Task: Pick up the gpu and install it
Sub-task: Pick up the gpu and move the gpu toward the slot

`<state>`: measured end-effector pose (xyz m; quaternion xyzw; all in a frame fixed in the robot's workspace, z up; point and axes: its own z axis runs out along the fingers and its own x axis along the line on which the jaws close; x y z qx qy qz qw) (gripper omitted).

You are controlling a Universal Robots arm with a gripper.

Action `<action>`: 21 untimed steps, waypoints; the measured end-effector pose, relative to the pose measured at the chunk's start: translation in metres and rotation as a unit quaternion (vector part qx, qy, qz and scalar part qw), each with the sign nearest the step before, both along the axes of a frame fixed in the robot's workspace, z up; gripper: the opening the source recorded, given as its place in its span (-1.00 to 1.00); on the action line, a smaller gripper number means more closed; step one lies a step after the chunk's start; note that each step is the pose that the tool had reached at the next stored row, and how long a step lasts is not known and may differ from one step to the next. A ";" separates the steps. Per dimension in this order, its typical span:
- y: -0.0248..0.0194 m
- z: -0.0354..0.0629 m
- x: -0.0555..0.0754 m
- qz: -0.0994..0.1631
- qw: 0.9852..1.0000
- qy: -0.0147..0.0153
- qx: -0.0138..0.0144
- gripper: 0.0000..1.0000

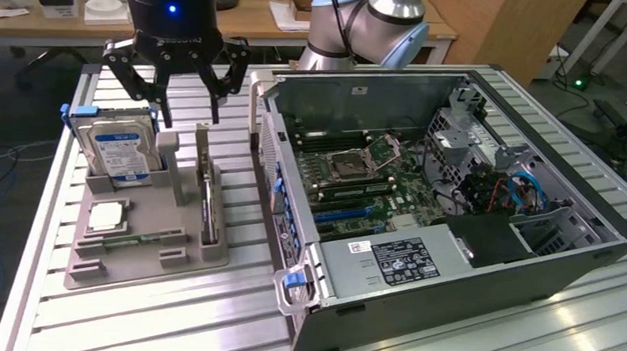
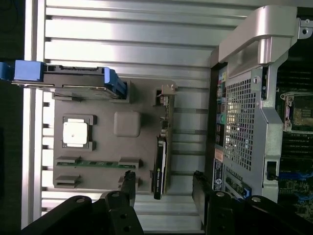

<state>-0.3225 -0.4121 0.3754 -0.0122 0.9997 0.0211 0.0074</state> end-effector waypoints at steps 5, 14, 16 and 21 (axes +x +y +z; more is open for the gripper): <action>-0.0003 -0.0023 0.000 0.000 1.000 0.000 0.000 0.18; -0.0007 -0.0066 0.000 0.000 1.000 0.000 0.000 0.18; -0.0007 -0.0075 0.000 0.000 1.000 0.000 0.000 0.18; -0.0010 -0.0099 0.000 0.000 1.000 0.000 0.000 0.18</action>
